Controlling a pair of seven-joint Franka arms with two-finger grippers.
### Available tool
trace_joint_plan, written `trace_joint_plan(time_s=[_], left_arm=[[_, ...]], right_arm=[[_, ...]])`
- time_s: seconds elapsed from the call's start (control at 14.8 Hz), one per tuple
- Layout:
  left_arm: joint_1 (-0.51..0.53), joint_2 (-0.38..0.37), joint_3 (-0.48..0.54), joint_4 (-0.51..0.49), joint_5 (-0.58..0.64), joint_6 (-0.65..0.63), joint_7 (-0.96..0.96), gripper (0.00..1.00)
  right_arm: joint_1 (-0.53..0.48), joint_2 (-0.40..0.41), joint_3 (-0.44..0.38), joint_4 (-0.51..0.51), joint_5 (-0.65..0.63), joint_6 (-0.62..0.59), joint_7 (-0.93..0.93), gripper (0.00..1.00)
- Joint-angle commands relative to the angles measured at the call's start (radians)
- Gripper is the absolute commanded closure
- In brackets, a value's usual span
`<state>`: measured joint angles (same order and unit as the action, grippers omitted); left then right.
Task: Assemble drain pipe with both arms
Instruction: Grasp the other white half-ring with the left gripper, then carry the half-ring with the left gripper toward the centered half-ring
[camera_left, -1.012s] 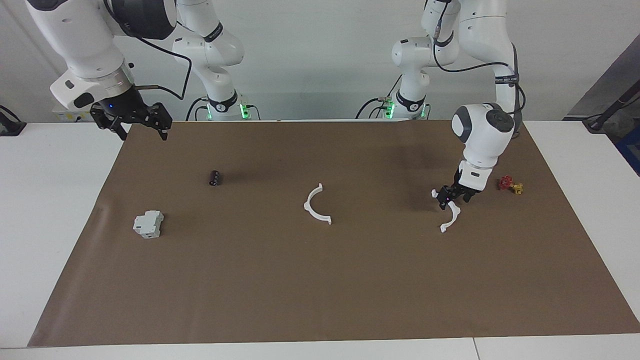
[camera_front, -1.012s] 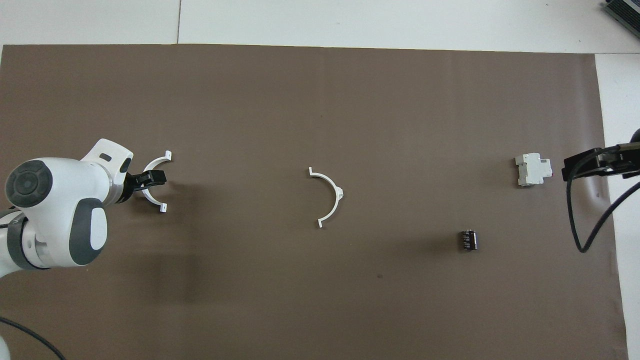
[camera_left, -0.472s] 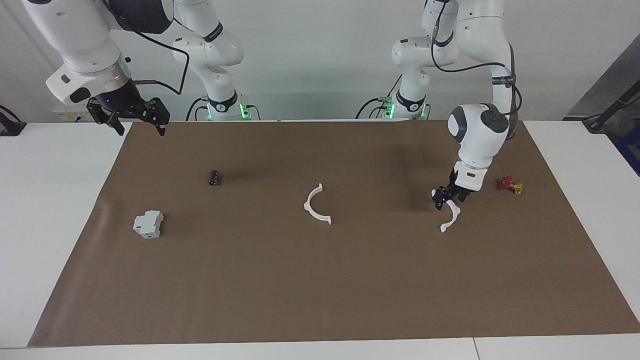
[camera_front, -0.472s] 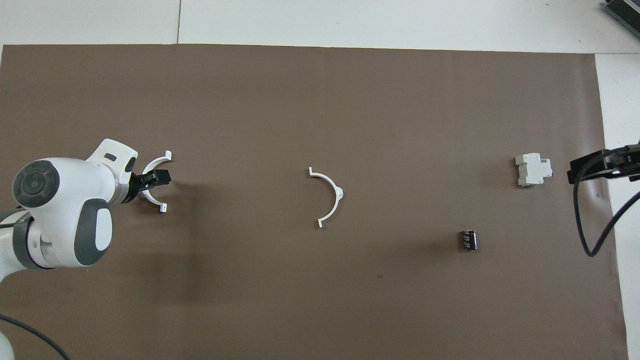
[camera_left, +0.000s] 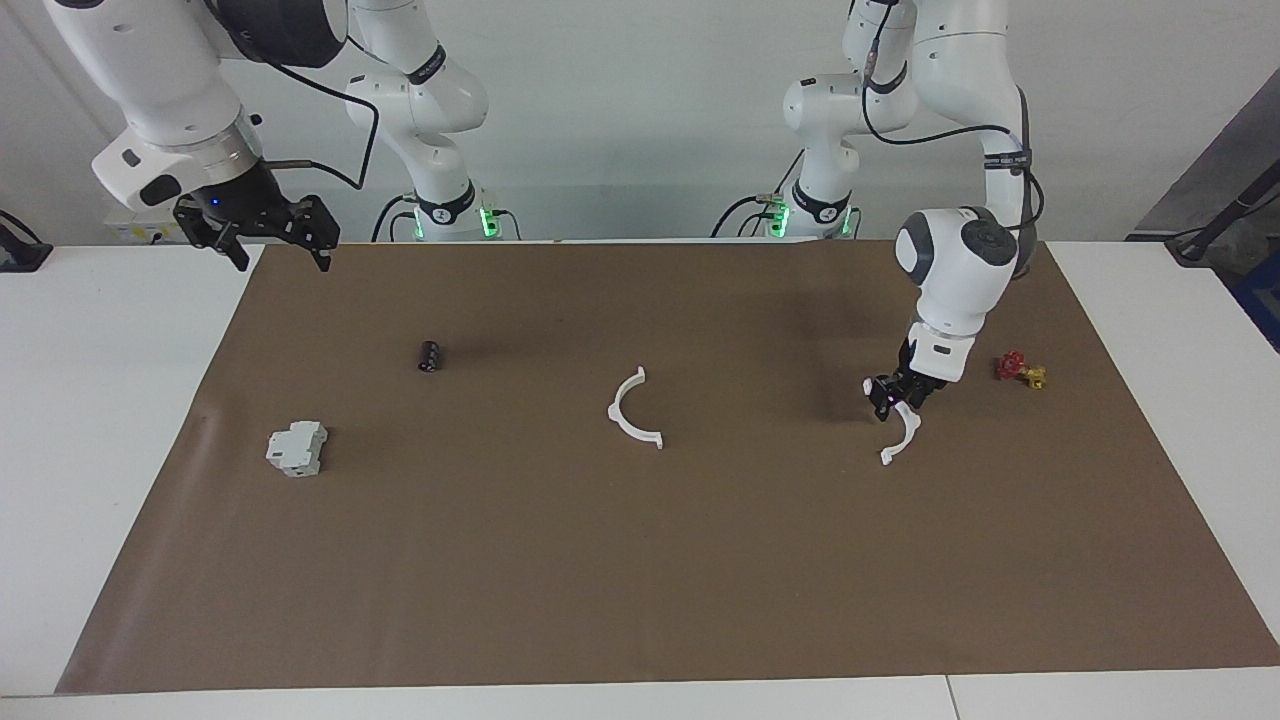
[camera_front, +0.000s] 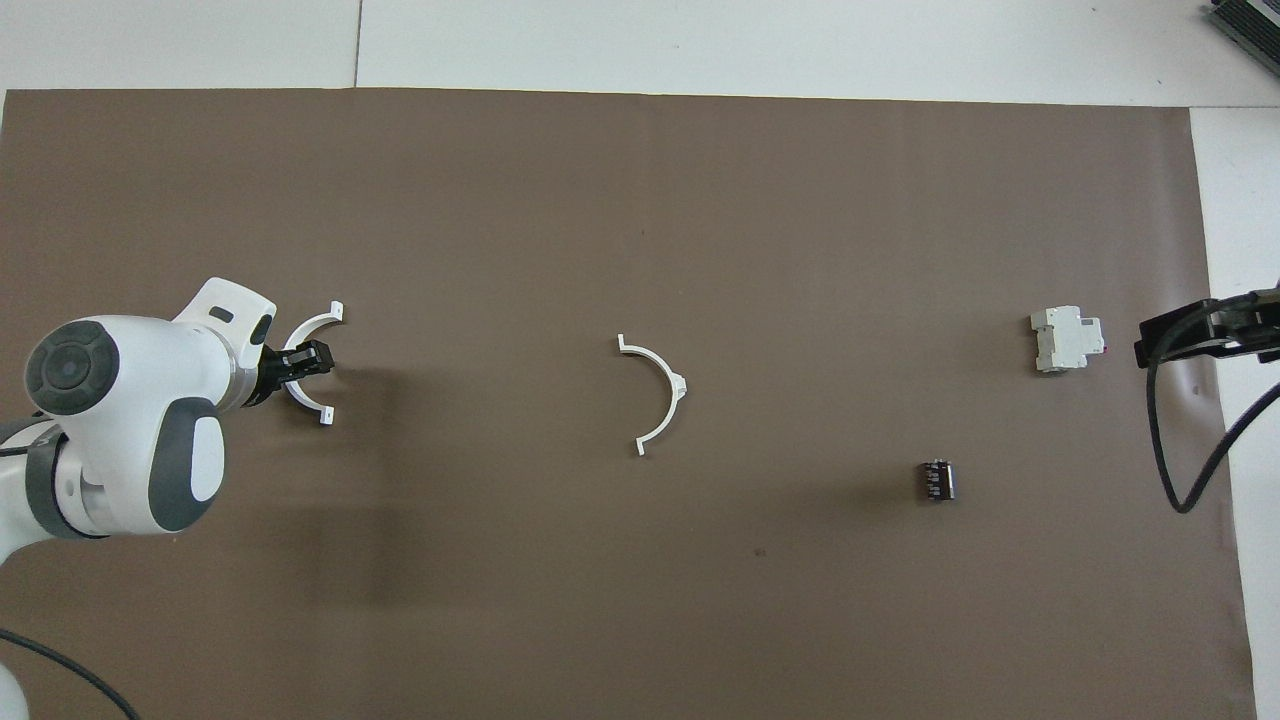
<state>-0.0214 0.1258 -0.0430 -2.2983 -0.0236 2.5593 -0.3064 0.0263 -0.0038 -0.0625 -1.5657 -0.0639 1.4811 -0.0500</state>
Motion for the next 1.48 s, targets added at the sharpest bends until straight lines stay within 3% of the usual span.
trace_joint_plan(time_s=[0.0,0.07,0.54,0.81,1.15,1.42], left_arm=[[-0.002,-0.021,0.008,-0.024,0.013,0.018,0.084,0.95],[0.003,-0.021,0.008,-0.023,0.014,0.016,0.117,1.0],[-0.018,-0.012,0.005,0.022,0.013,-0.004,0.1,1.0],[-0.201,-0.011,0.011,0.054,0.014,-0.033,-0.279,1.0],[-0.4,-0.018,0.009,0.069,0.016,-0.08,-0.607,1.0],[-0.506,-0.02,0.009,0.08,0.022,-0.09,-0.762,1.0]], right_arm=[[-0.009,-0.002,0.003,0.0,0.004,0.001,-0.027,0.0],[-0.009,-0.002,0.003,0.0,0.004,0.001,-0.027,0.0],[-0.009,-0.002,0.003,0.0,0.004,0.001,-0.027,0.0],[-0.009,-0.002,0.003,0.0,0.004,0.001,-0.027,0.0],[-0.009,-0.002,0.003,0.0,0.004,0.001,-0.027,0.0],[-0.009,-0.002,0.003,0.0,0.004,0.001,-0.027,0.0]])
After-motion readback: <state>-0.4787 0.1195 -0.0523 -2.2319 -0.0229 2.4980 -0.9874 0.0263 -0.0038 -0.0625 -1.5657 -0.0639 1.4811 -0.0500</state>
